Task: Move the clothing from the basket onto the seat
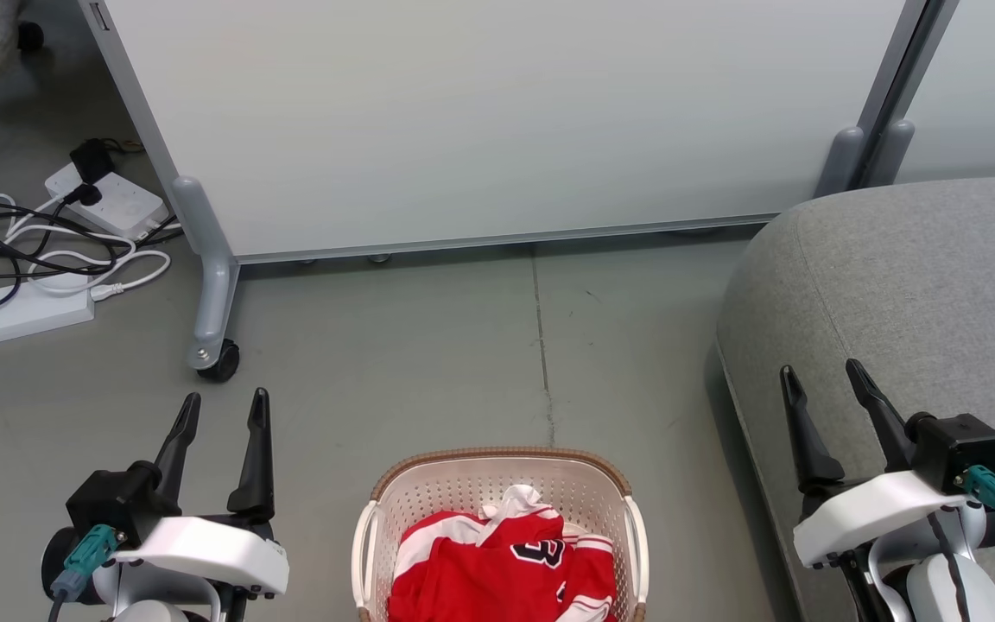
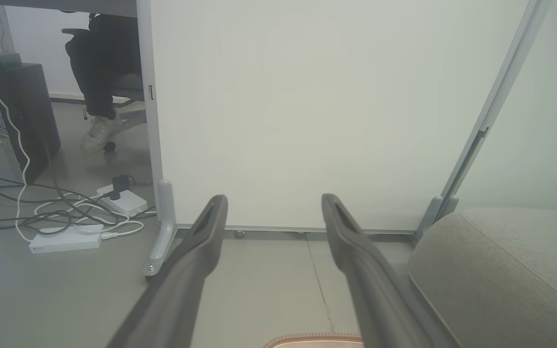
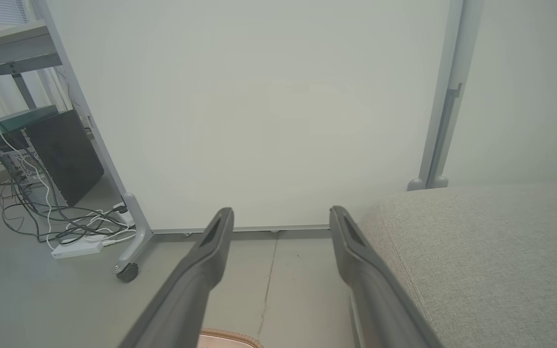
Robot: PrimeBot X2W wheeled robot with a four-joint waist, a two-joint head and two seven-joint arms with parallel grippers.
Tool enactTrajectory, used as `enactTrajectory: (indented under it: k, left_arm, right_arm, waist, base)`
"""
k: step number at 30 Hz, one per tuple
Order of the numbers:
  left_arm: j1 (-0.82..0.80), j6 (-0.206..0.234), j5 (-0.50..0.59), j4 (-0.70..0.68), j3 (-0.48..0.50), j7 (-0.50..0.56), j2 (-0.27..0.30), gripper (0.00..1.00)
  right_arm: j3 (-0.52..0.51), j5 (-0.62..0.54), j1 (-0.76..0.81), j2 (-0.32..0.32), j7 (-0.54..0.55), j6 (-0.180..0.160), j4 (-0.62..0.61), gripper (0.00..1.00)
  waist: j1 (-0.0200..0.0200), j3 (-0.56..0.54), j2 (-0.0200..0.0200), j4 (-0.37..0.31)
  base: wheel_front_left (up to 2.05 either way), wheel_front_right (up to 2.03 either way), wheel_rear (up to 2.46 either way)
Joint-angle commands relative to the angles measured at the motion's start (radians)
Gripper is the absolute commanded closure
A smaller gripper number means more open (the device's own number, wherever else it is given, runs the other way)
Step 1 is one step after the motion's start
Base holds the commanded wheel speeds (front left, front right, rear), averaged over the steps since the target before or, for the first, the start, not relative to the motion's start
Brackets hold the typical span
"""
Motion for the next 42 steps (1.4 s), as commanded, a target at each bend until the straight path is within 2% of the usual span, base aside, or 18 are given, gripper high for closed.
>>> enactTrajectory:
  k: [1,13,30,42]
  left_arm:
    - [0.006,0.009,0.022,-0.003,0.006,-0.006,0.006,0.0]
    - [0.02,0.032,0.088,0.007,0.013,0.009,0.006,0.0]
    - [0.035,0.053,0.188,0.001,0.003,0.04,0.022,0.0]
    - [0.037,0.047,0.149,0.001,0.002,0.048,0.014,0.0]
  right_arm:
    - [0.003,-0.012,0.005,-0.003,-0.012,0.004,-0.001,0.0]
    - [0.003,-0.029,0.016,-0.001,-0.038,0.004,-0.004,0.0]
    - [-0.013,-0.111,0.035,0.001,-0.058,0.005,-0.029,0.0]
    - [-0.017,-0.064,0.034,0.001,-0.045,0.004,-0.021,0.0]
  waist:
    - [0.0,-0.001,-0.0001,0.001]
    - [0.0,-0.005,-0.0001,0.008]
    - [0.0,-0.006,-0.0001,0.017]
    - [0.0,-0.005,-0.0001,0.018]
  base:
    - [0.0,0.0,0.0]
    - [0.0,0.0,0.0]
    - [0.0,0.0,0.0]
    - [0.0,0.0,0.0]
